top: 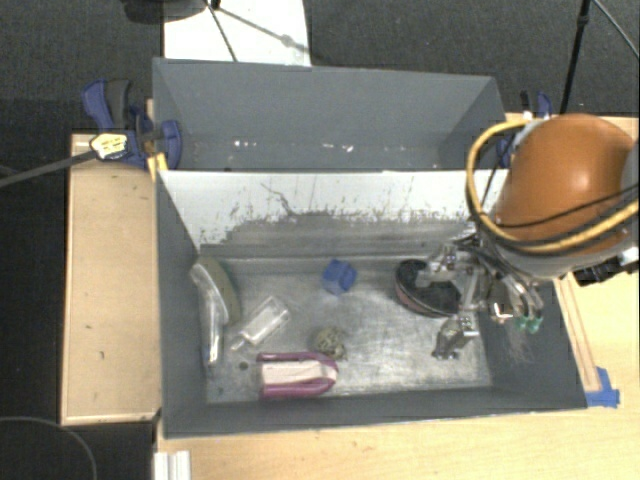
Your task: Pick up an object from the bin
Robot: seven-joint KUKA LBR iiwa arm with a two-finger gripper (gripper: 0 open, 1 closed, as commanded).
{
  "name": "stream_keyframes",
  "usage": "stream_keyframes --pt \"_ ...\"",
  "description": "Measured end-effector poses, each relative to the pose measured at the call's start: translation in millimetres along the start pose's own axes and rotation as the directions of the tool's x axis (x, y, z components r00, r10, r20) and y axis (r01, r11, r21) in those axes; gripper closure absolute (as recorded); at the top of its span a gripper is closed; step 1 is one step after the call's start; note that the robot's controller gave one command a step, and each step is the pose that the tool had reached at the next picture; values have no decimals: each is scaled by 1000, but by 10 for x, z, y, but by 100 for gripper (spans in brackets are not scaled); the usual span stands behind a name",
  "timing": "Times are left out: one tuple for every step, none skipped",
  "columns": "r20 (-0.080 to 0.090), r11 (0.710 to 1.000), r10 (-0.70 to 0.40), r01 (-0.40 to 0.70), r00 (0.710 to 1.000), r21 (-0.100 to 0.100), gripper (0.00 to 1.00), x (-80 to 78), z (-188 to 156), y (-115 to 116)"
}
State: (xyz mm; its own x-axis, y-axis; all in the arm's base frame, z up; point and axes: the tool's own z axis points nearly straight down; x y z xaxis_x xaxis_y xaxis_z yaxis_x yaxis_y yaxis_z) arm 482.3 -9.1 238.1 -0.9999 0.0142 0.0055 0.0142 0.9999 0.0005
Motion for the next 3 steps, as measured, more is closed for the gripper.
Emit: stream_keyframes --pt "3 993 -114 114 993 0 0 -632 1343 -174" --pt "12 926 -377 377 926 5 0 -1069 1653 -807" --pt "18 926 -378 378 926 6 100 -1088 1631 -780"
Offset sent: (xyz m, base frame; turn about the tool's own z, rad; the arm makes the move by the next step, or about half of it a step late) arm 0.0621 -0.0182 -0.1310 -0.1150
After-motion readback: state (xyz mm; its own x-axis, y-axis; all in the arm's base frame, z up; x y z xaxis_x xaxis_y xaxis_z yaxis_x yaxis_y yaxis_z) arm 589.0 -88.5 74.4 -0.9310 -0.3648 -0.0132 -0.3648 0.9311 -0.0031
